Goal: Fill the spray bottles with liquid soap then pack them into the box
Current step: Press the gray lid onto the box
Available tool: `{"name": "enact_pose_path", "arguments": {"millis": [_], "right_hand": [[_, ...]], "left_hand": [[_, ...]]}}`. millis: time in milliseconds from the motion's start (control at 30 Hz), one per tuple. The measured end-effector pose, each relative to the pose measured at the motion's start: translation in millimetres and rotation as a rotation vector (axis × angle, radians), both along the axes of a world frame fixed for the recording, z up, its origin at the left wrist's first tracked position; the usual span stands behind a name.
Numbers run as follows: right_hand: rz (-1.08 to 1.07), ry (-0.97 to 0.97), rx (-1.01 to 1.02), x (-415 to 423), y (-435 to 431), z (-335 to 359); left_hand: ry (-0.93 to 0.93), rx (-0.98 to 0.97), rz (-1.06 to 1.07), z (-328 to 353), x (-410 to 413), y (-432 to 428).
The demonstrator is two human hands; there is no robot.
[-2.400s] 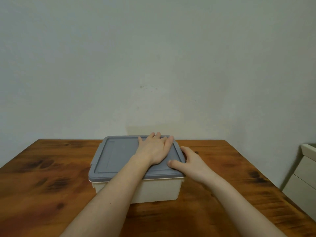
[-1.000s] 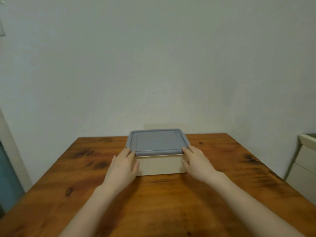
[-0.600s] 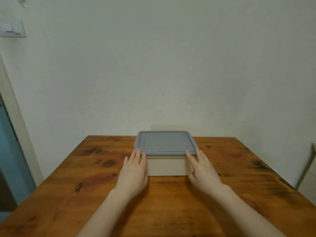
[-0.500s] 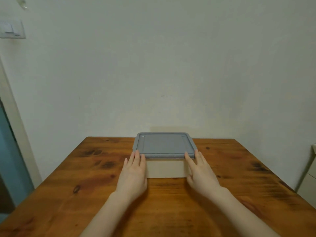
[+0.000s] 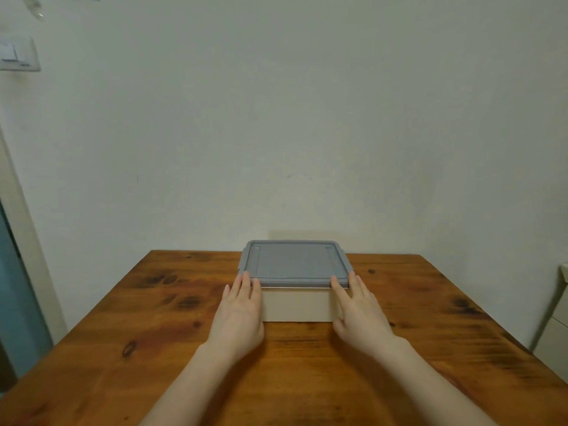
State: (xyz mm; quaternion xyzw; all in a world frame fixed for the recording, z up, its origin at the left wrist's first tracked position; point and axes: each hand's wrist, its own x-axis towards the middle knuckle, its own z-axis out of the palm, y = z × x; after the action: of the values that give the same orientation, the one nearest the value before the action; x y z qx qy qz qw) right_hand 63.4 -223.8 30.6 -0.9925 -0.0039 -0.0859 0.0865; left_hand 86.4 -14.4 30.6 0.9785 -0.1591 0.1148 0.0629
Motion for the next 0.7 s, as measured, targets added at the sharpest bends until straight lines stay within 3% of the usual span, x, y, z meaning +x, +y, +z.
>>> {"name": "enact_pose_path", "arguments": {"millis": [700], "right_hand": [[0.009,0.035,0.044,33.7,-14.2,4.2]], "left_hand": [[0.014,0.022,0.006,4.4,36.0,-14.4]]}}
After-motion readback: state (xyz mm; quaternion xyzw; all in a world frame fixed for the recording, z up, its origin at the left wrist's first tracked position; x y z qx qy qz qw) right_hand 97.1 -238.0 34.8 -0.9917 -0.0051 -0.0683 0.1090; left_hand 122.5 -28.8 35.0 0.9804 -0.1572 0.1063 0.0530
